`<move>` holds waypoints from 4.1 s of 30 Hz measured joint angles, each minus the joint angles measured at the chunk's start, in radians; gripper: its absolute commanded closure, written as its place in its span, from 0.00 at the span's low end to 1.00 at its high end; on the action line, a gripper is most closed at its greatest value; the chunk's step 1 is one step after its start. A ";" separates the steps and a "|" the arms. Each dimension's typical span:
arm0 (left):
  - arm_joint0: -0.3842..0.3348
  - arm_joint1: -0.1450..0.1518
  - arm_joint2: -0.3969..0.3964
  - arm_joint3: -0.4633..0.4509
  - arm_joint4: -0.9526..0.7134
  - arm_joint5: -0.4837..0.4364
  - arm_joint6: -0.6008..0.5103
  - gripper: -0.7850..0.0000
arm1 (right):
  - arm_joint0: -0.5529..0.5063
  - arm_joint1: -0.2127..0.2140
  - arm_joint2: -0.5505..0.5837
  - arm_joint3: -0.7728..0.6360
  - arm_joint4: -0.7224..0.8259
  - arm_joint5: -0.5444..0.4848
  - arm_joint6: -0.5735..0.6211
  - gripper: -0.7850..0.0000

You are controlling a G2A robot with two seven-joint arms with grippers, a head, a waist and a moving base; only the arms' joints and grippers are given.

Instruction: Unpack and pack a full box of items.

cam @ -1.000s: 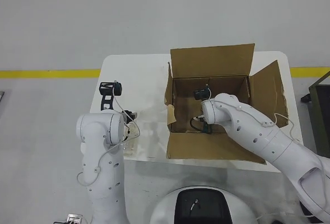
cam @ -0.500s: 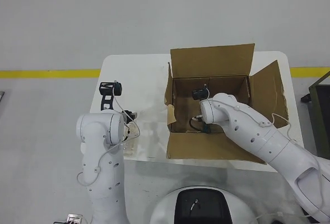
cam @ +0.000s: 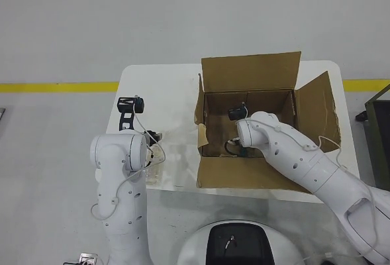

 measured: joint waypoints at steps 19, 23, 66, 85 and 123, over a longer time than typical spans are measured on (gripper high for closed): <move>0.000 0.000 0.000 0.000 0.000 0.000 0.000 0.00 | 0.000 -0.028 0.023 0.035 -0.031 -0.024 0.004 0.60; 0.000 0.000 0.000 0.000 0.000 0.000 0.000 0.00 | -0.001 -0.035 0.023 0.049 -0.037 -0.028 0.006 0.62; 0.000 0.000 0.000 0.000 0.000 0.000 0.000 0.00 | -0.172 0.049 0.319 -0.368 -0.302 -0.227 -0.001 1.00; 0.000 0.000 0.000 0.000 0.000 0.000 0.000 0.00 | -0.191 0.056 0.374 -0.431 -0.306 -0.274 -0.093 1.00; 0.000 0.000 0.000 0.000 0.000 0.000 0.000 0.00 | -0.422 0.106 0.694 -0.892 -0.177 -0.438 -0.271 1.00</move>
